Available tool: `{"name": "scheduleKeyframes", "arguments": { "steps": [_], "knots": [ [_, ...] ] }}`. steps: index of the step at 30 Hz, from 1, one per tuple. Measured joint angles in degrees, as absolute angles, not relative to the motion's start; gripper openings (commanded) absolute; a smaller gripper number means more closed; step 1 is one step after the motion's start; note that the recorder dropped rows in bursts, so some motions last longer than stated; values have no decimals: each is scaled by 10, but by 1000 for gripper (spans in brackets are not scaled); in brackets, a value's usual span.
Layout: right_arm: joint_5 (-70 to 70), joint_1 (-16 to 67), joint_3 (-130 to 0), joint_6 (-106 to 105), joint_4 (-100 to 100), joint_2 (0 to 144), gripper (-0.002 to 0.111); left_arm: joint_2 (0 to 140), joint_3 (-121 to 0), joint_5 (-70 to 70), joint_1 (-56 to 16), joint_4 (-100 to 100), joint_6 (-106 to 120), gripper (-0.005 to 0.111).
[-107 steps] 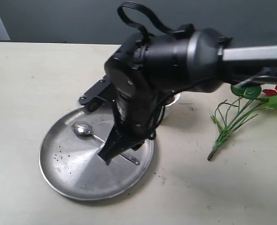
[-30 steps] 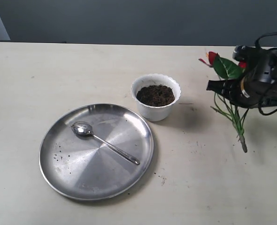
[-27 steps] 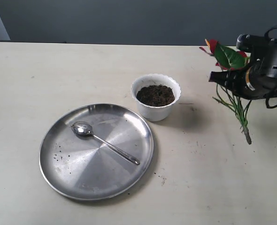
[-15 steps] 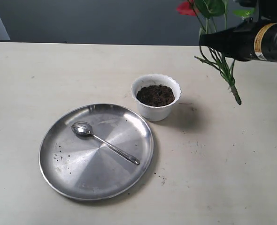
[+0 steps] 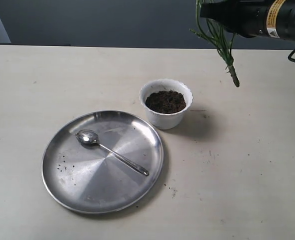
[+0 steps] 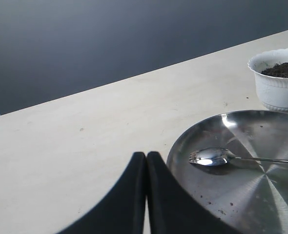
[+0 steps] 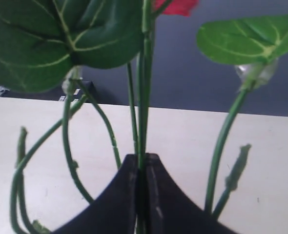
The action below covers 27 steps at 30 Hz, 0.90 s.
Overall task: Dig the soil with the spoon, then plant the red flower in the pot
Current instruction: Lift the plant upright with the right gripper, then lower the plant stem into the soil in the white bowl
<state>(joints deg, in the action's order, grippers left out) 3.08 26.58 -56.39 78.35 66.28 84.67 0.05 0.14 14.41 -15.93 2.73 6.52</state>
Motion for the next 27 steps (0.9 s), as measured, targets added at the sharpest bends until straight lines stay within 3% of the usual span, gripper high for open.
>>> {"name": "scheduleKeyframes", "arguments": {
  "steps": [14,21,27],
  "knots": [
    [-51,449,-547,780,683,723,0,1,1,144,-159,27,65,0],
    [-72,502,-500,774,722,701,0,1,1,144,-159,27,65,0],
    [16,502,-457,542,596,700,0,1,1,144,-159,27,65,0]
  ]
}}
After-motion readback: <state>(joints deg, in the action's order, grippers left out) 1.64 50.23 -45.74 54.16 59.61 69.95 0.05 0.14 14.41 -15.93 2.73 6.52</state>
